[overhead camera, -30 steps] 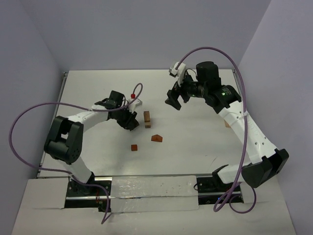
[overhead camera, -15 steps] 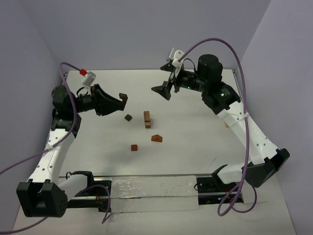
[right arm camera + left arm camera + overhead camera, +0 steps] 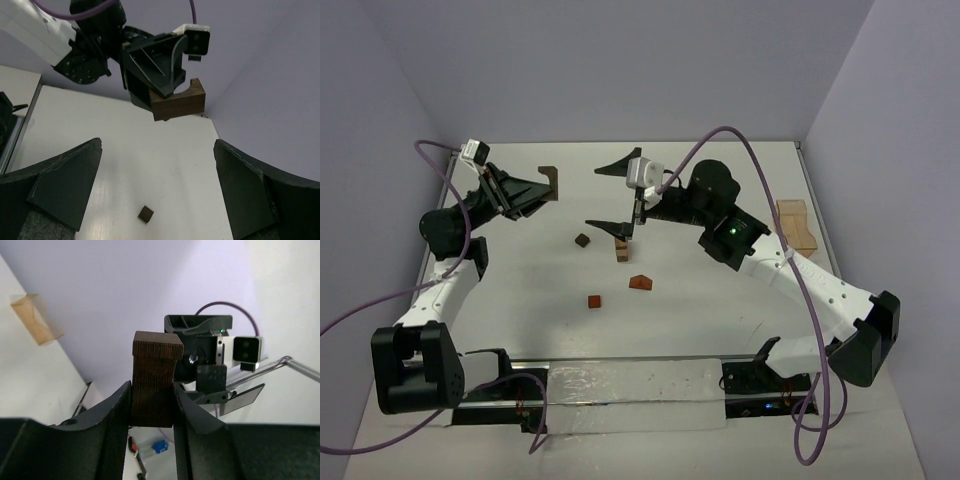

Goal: Build the wood block tower

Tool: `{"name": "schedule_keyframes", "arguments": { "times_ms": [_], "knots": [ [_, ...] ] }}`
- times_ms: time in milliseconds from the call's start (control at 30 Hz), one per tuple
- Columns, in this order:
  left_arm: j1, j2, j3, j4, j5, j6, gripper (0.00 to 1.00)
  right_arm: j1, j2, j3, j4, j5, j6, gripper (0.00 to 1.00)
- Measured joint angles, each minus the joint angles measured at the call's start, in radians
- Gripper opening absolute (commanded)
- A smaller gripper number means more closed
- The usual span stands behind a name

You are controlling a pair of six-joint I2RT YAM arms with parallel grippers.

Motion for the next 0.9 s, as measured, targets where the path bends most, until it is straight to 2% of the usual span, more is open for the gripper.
{"name": "schedule_keyframes", "arguments": {
  "times_ms": [267, 600, 900],
  "knots": [
    [-0.004, -0.064, -0.003, 0.056, -0.064, -0.077, 0.0, 0.037, -0.003, 0.0, 0.111, -0.004, 0.012, 1.0],
    [-0.072, -0.157, -0.049, 0.075, -0.087, -0.088, 0.0, 0.067, 0.043, 0.002, 0.223, -0.003, 0.084, 1.0],
    [-0.096, -0.174, -0.056, 0.075, -0.087, -0.095, 0.0, 0.092, 0.078, 0.009, 0.263, -0.049, 0.055, 1.0]
  ]
}}
